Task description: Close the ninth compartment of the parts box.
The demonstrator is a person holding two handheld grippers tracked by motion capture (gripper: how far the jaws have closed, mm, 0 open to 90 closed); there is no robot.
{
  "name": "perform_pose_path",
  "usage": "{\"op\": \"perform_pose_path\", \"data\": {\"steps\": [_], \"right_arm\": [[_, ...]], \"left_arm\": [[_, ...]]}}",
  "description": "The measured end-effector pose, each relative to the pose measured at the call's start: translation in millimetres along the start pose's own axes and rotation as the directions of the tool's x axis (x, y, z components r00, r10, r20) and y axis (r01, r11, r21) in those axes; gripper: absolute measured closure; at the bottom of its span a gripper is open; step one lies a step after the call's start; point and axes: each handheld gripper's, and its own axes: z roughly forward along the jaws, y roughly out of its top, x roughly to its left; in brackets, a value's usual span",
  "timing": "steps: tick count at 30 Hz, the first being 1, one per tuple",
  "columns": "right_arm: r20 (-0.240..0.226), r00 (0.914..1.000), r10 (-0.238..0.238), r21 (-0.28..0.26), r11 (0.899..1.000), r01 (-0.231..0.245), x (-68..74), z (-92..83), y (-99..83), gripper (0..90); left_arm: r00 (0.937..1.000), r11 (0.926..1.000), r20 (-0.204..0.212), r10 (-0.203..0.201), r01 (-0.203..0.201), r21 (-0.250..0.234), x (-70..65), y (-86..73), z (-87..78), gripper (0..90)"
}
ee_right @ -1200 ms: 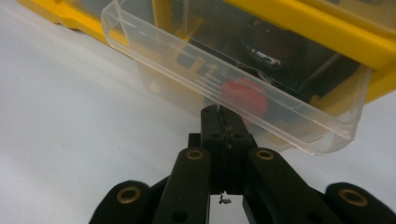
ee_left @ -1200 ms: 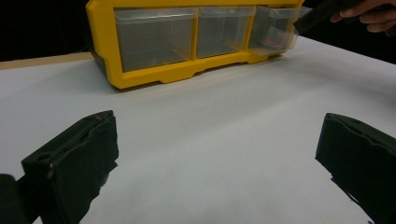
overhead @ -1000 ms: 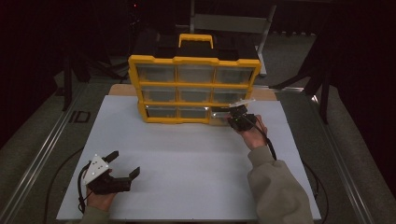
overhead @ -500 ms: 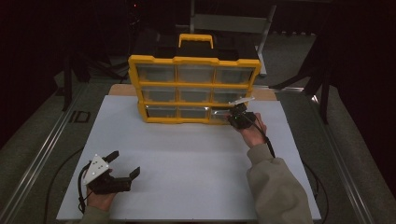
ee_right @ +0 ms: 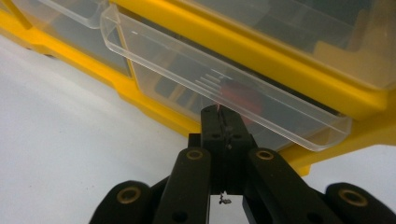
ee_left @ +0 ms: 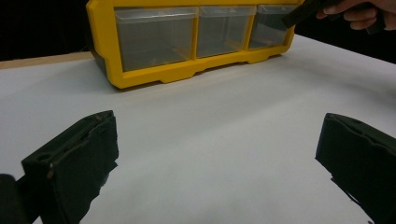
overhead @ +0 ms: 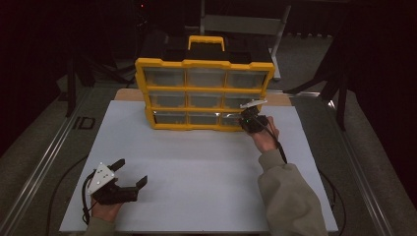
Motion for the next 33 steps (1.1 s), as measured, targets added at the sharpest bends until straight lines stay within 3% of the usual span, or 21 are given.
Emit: {"op": "perform_pose_path", "data": {"steps": [22,33], "right_arm": [[0.028,0.9986,0.045,-0.019,0.999,-0.045,-3.8,12.2,-1.0,90.0],[0.023,0.9997,-0.002,-0.001,1.000,0.003,0.4,10.0,-4.2,89.7]], "left_arm": [[1.0000,1.0000,-0.001,0.000,0.000,0.000,0.2,0.1,-0.3,0.0],[1.0000,1.0000,-0.002,0.002,-0.002,0.000,0.1,0.1,-0.6,0.0]]}}
